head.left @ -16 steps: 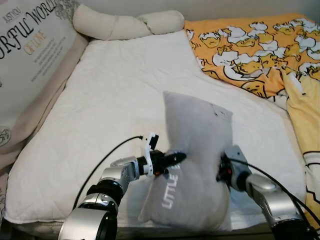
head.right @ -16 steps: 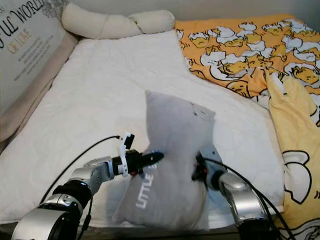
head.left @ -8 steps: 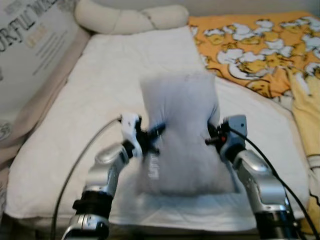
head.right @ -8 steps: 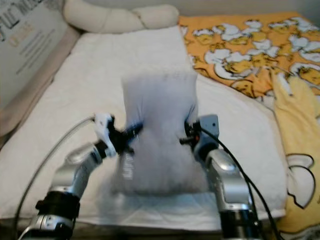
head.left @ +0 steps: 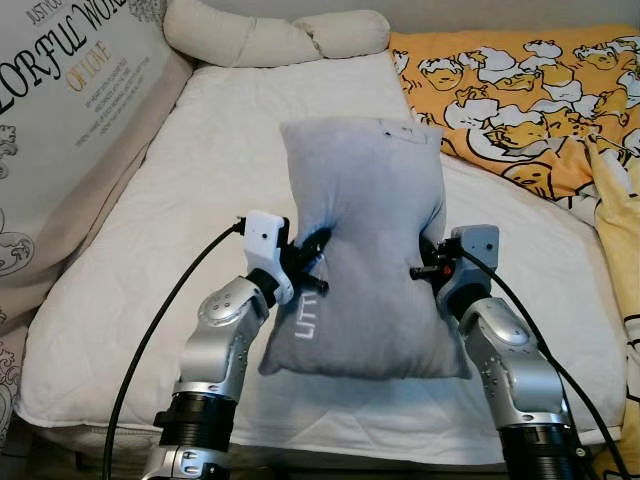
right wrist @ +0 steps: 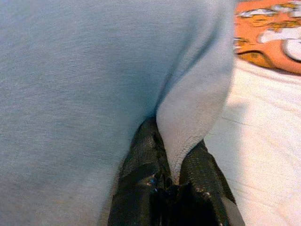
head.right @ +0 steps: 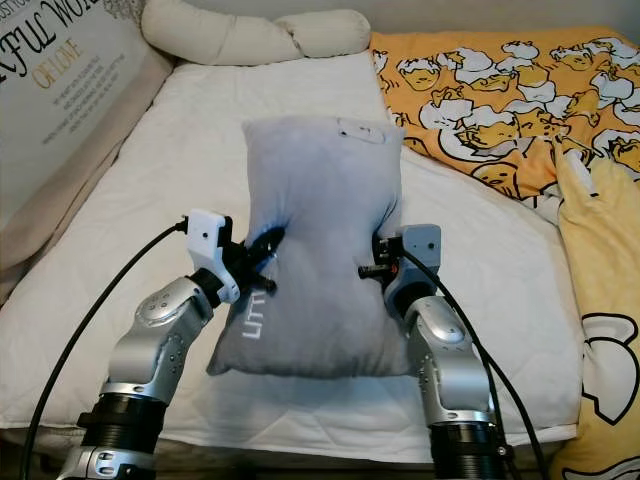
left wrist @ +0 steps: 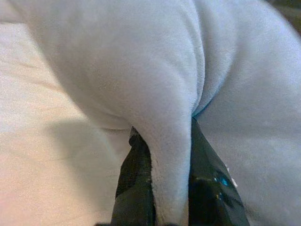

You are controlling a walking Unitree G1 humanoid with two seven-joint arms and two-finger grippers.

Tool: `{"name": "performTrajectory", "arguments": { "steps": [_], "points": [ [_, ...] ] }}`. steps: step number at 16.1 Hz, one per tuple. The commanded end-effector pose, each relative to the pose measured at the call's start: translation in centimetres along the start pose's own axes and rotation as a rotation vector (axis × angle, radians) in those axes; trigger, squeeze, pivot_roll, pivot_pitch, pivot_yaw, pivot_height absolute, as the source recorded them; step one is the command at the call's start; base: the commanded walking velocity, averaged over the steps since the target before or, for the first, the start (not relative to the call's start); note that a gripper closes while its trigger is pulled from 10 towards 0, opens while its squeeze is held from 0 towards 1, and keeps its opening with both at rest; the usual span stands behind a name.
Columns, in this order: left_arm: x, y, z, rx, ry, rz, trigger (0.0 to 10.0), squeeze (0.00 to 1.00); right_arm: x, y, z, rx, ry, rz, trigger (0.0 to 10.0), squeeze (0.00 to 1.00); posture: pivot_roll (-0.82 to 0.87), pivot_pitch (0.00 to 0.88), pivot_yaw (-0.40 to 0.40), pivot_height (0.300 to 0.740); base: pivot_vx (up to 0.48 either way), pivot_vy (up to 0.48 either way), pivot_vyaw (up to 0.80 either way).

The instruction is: Clean up the room

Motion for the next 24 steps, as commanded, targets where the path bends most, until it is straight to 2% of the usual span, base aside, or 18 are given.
{"name": "performTrajectory", "arguments": {
  "steps": [1, 3, 6, 13, 22, 24],
  "points": [
    [0.5, -0.6, 1.2, -0.028, -0.066, 0.056, 10.0, 0.0, 0.0, -0.5, 1.2, -0.041, 0.001, -0.035, 10.0, 0.0, -0.15, 0.0, 0.107, 0.74, 0.0, 0.0, 0.0],
    [0.9, -0.8, 1.7, -0.039, -0.129, 0.085, 10.0, 0.0, -0.6, -0.3, 1.1, -0.051, 0.006, -0.096, 10.0, 0.0, -0.14, 0.0, 0.109, 0.74, 0.0, 0.0, 0.0],
    [1.0, -0.8, 1.5, -0.027, -0.139, 0.102, 10.0, 0.0, -0.9, -0.3, 0.7, -0.038, 0.018, -0.139, 10.0, 0.0, -0.14, 0.0, 0.103, 0.74, 0.0, 0.126, 0.0],
    [1.5, -0.7, 1.4, -0.025, -0.142, 0.162, 10.0, 0.0, 0.2, -1.0, 0.7, -0.032, 0.002, -0.084, 10.0, 0.0, -0.1, 0.0, 0.056, 0.74, 0.0, 0.473, 0.0],
    [1.6, -0.4, 1.2, -0.024, -0.144, 0.179, 10.0, 0.0, 0.7, -1.3, 0.4, -0.019, -0.02, -0.056, 10.0, 0.0, -0.09, 0.0, 0.036, 0.74, 0.0, 0.48, 0.0],
    [1.8, -0.3, 1.3, -0.029, -0.153, 0.201, 10.0, 0.0, 0.6, -1.3, 0.4, -0.018, -0.023, -0.059, 10.0, 0.0, -0.09, 0.0, 0.036, 0.74, 0.0, 0.167, 0.0]
  ]
}}
Point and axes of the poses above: a point about 5 cm out from each wrist's last joint towards the gripper, its own y axis pointing back from the gripper into the wrist, its own z axis along the axis of the wrist's last joint, x = y × z, the point moved 2 cm from there along -y, pointing out of the wrist towards the gripper, and after that the axes turned 11 degrees about -y, right-handed, at the moved point
